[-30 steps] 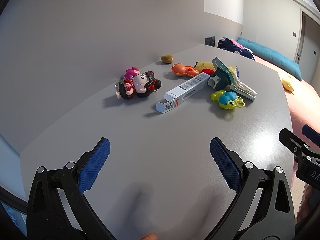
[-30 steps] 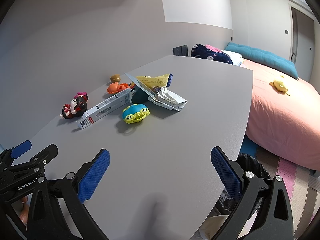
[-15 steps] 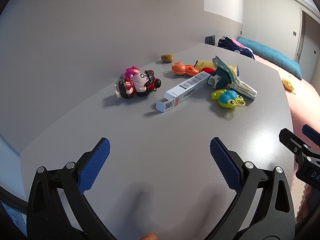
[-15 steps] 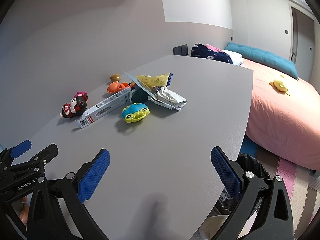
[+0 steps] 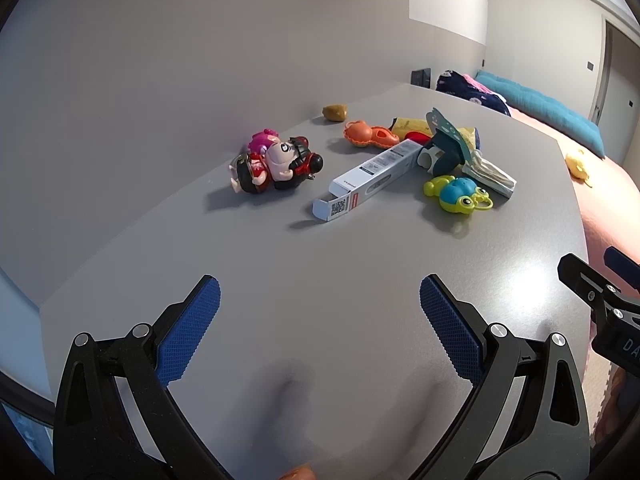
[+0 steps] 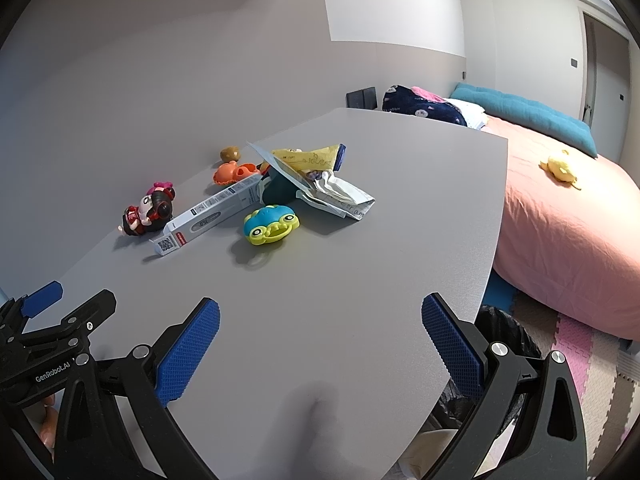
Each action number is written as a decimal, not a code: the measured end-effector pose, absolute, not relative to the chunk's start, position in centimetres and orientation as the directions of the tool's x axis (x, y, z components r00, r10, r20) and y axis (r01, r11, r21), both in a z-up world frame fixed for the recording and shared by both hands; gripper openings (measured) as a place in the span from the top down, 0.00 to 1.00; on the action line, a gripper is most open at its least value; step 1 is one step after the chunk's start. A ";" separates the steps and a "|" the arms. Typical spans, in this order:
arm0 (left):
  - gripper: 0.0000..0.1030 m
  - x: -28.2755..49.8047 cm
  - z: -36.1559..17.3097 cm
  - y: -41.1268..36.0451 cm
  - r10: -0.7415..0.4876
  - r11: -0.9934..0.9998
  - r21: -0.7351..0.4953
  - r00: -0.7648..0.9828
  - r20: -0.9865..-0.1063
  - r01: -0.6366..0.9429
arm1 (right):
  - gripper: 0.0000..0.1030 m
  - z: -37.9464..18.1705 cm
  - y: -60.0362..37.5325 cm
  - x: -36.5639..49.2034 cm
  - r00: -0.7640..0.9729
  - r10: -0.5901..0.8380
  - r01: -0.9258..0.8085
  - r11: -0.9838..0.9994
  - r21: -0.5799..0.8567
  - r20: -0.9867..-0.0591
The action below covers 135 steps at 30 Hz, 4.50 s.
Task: Collect trash
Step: 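Grasp the blue-green frog toy with the right tool while the left tool approaches the white box, then grasp the white printed box with the left tool while the right tool holds the frog, then carry the box and frog to the black trash bag, opening the right tool over it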
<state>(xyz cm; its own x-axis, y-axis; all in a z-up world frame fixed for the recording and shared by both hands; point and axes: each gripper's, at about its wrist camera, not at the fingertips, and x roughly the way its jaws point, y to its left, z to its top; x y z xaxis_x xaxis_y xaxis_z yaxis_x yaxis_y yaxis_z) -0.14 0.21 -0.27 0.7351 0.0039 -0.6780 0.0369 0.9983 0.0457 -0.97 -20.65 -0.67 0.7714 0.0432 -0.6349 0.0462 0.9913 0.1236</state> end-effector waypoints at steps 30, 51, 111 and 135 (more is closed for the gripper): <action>0.06 10.0 -2.7 0.6 -0.050 0.998 -0.021 0.600 -0.799 0.055 | 0.23 -4.4 -17.5 12.7 0.561 0.238 -0.129 0.971 0.200 -0.793; 0.06 14.7 -1.7 -3.0 -0.055 0.995 0.011 0.629 -0.775 0.101 | 0.44 -3.7 -19.3 14.5 0.559 0.243 -0.165 0.969 0.182 -0.792; 0.73 10.0 2.5 -19.4 -0.259 0.923 0.000 0.619 -0.741 0.385 | 0.44 1.5 -36.6 4.7 0.740 0.189 0.027 0.951 0.309 -0.645; 0.73 9.7 -1.1 -42.7 -0.420 0.694 -0.005 0.400 -0.814 0.720 | 0.44 -3.5 -57.7 -0.2 0.675 -0.153 0.482 0.832 0.274 -0.722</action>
<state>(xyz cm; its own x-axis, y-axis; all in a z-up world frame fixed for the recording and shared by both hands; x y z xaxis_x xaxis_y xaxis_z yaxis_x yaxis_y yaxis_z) 9.72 -42.74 -1.06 0.3999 -0.4203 -0.8145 0.7197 0.6942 -0.0048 -0.25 -57.73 -3.55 0.6752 -0.1534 -0.7215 0.4820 0.8322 0.2740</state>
